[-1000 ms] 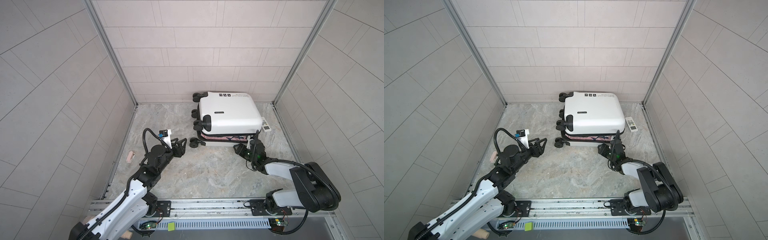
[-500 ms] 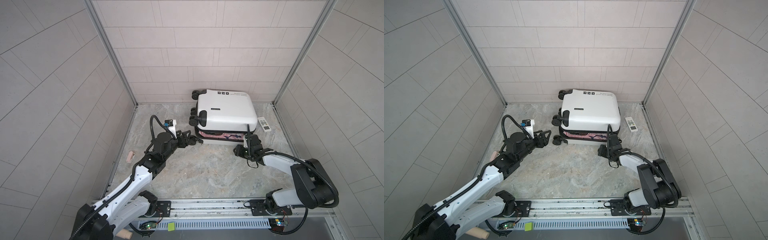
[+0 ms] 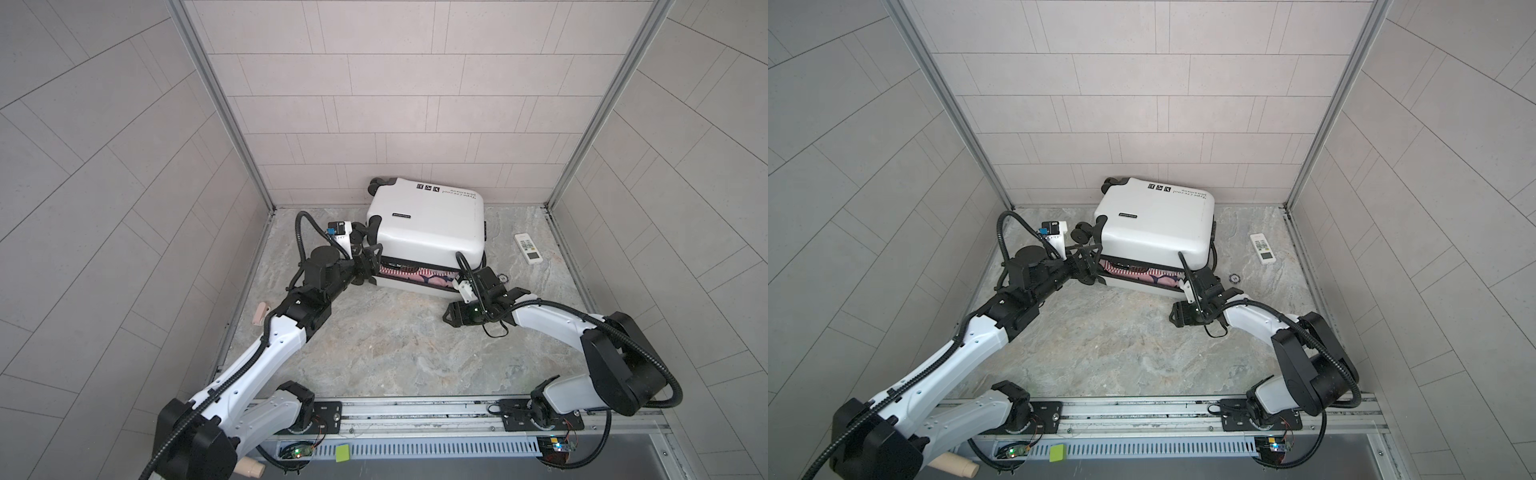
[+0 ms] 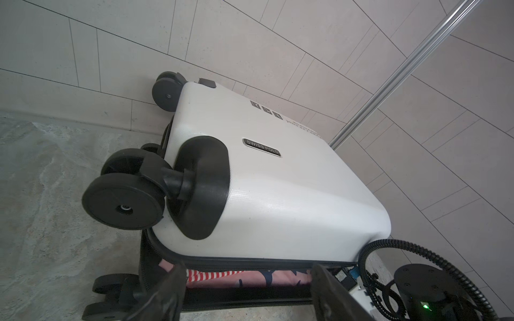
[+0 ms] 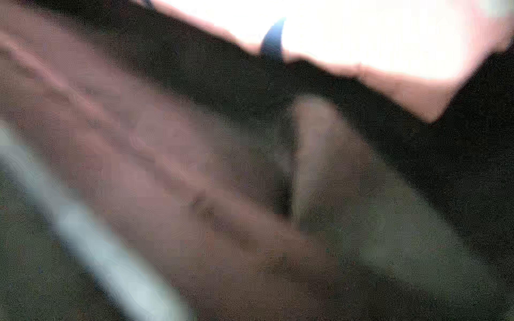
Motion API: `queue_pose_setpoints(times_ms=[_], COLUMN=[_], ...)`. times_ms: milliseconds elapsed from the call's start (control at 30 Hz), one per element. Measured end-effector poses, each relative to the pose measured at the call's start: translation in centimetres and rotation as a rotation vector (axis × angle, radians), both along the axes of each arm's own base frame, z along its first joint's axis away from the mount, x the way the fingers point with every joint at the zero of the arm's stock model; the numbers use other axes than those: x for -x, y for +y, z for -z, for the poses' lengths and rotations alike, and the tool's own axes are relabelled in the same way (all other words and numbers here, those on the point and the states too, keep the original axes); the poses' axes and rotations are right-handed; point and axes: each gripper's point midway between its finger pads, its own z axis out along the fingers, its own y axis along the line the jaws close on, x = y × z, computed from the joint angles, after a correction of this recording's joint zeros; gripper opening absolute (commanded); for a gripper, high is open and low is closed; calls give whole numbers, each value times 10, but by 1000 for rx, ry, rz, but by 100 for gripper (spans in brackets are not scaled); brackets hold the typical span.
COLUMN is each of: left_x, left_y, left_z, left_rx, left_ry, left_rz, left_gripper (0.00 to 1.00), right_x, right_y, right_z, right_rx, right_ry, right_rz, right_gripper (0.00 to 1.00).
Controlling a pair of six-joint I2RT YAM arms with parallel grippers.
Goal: Pack the luggage
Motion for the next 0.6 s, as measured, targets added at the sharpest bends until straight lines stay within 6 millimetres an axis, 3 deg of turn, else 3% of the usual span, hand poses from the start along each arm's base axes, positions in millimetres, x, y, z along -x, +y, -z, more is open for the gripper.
queue_pose_setpoints(times_ms=[233, 600], left_x=[-15, -22], left_y=[14, 19], left_z=[-4, 16], left_rx=[1, -5], left_ry=[20, 97], left_rz=[-30, -30], left_gripper=[76, 76], right_x=[31, 19], right_y=[5, 26], right_z=[-15, -70], right_rx=[-30, -151], right_ry=[48, -118], right_rz=[-106, -201], right_gripper=[67, 67])
